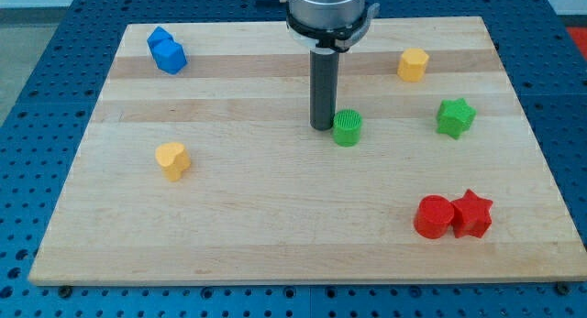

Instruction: Slide the green circle to the green star

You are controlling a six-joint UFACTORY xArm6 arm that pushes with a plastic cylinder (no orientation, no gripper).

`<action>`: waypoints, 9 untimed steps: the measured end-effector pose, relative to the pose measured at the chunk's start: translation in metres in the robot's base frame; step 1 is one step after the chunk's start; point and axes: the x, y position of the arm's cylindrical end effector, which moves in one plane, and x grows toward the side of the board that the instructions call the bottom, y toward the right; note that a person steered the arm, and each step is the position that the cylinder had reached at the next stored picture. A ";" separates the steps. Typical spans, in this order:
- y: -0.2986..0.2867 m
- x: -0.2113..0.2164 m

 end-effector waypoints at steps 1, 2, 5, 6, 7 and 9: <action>-0.013 0.000; -0.053 0.020; -0.055 0.047; -0.040 0.043; -0.011 0.032; 0.052 0.025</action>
